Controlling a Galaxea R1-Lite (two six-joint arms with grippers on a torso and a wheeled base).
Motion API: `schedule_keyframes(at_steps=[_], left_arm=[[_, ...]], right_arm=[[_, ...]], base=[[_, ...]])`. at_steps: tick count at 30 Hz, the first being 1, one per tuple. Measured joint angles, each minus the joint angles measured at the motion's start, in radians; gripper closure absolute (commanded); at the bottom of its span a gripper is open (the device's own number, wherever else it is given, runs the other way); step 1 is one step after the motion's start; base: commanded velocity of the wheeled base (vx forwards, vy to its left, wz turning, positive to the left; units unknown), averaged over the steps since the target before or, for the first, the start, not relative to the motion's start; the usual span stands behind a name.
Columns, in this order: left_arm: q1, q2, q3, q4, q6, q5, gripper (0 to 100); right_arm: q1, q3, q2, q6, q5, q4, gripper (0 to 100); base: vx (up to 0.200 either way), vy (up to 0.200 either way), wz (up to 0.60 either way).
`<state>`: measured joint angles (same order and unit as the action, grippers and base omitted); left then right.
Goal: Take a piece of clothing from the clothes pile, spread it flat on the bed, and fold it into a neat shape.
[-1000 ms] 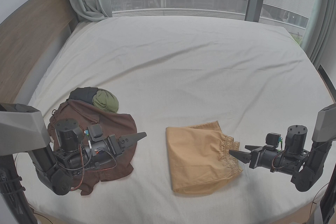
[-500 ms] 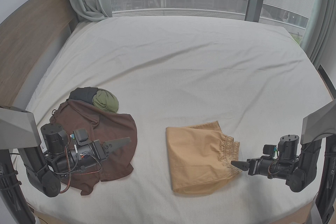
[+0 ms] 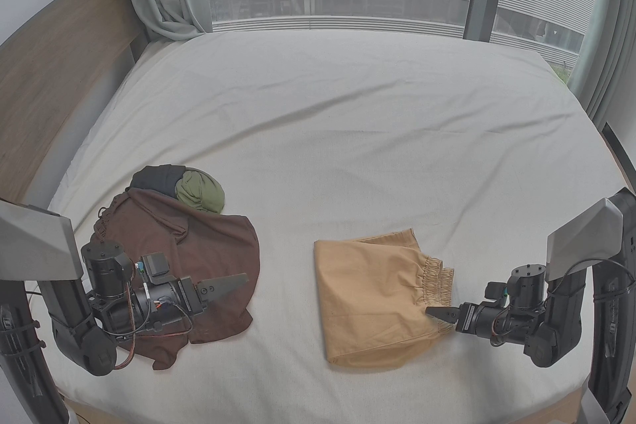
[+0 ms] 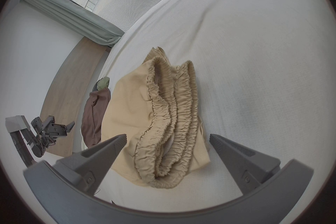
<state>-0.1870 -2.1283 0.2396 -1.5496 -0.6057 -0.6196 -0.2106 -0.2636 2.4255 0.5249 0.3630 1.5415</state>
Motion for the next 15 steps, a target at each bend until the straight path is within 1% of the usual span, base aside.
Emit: schedule_keyframes(at_steps=[4,8,15], left_arm=[[0.000,-0.001,0.000,0.000,0.000,0.000,0],[0.000,-0.002,0.000,-0.001,0.000,0.000,0],[0.000,-0.002,0.000,-0.001,0.000,0.000,0]], right_arm=[[-0.019,-0.013,0.026,0.004,-0.014,0.001,0],[-0.049,-0.035,0.056,0.005,-0.066,0.003,0],[-0.080,-0.058,0.086,0.008,-0.074,0.004,0]], base=[[0.000,0.000,0.00],[0.000,0.000,0.00],[0.000,0.000,0.00]])
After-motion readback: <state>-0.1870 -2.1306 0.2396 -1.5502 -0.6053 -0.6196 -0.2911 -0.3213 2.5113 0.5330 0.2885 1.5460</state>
